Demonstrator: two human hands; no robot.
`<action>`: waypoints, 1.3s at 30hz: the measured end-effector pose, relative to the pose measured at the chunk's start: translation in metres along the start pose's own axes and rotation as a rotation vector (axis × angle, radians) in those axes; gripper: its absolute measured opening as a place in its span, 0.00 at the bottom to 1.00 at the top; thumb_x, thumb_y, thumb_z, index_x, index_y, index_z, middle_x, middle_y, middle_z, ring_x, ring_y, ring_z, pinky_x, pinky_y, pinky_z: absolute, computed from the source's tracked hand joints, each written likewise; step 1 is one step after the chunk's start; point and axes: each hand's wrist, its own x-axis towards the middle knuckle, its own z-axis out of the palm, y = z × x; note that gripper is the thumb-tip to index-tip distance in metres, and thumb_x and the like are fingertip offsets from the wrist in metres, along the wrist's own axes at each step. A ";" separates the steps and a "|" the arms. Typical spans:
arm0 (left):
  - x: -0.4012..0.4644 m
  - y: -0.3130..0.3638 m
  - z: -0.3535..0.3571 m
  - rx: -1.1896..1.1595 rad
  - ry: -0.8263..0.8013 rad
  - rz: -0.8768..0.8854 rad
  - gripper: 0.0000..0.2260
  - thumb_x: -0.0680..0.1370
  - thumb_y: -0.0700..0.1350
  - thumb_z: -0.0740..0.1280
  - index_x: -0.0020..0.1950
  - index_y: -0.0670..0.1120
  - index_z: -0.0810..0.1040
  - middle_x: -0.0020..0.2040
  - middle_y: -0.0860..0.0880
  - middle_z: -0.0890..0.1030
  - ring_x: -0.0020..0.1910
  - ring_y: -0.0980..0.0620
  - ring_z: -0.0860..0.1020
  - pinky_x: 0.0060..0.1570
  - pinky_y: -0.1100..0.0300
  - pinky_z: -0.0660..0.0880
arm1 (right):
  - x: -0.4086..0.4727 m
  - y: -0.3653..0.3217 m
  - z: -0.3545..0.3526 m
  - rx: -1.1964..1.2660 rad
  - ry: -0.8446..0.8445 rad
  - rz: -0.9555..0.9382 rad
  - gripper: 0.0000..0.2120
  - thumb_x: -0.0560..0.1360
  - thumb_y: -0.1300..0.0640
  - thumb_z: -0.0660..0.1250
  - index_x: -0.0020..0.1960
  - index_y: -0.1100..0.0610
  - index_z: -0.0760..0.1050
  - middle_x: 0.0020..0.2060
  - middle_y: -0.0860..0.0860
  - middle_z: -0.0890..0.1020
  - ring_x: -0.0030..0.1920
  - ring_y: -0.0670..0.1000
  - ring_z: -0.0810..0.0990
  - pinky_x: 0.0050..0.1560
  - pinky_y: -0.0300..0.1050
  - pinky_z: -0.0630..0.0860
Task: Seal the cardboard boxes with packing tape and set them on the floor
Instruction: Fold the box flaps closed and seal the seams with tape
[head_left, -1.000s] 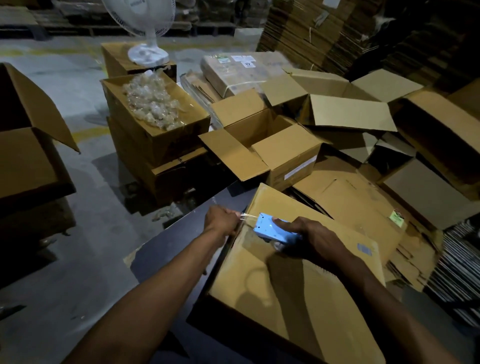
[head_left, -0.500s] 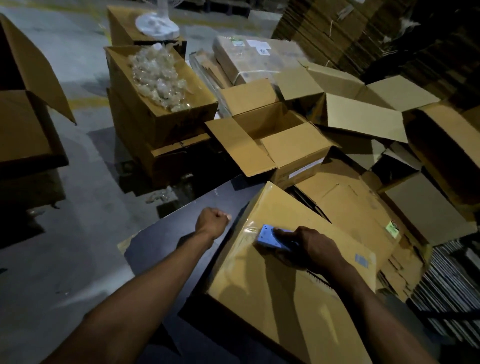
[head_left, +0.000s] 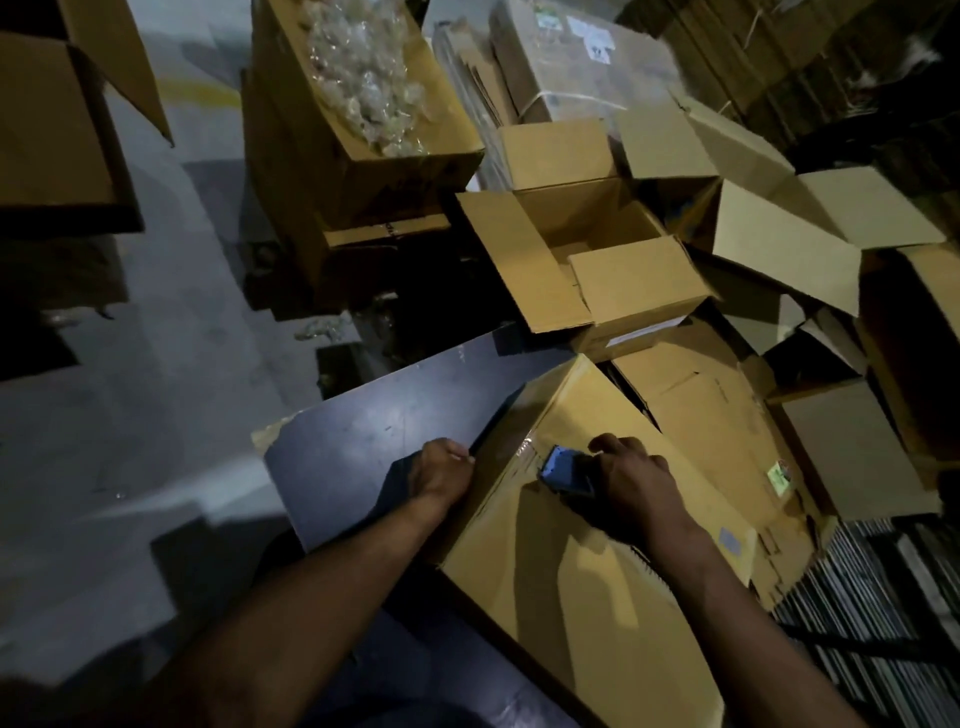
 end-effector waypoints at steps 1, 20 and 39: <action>0.001 -0.005 0.000 -0.029 0.020 0.052 0.06 0.83 0.49 0.67 0.51 0.53 0.84 0.56 0.50 0.84 0.53 0.51 0.80 0.56 0.58 0.78 | 0.001 -0.004 -0.001 0.003 0.000 0.000 0.26 0.76 0.35 0.67 0.68 0.48 0.75 0.69 0.48 0.71 0.66 0.54 0.70 0.61 0.52 0.71; -0.047 0.032 0.000 0.817 -0.275 1.058 0.48 0.78 0.69 0.62 0.85 0.46 0.41 0.85 0.50 0.40 0.84 0.53 0.40 0.82 0.49 0.40 | -0.026 0.025 0.008 0.233 0.015 -0.055 0.24 0.78 0.40 0.67 0.74 0.35 0.70 0.62 0.46 0.76 0.52 0.52 0.79 0.44 0.47 0.78; -0.032 0.041 -0.008 1.268 -0.186 1.066 0.52 0.72 0.83 0.46 0.85 0.51 0.38 0.84 0.56 0.35 0.83 0.56 0.38 0.79 0.42 0.54 | -0.109 0.107 0.075 0.282 -0.132 0.056 0.21 0.82 0.40 0.63 0.74 0.38 0.70 0.53 0.46 0.71 0.52 0.50 0.75 0.46 0.47 0.72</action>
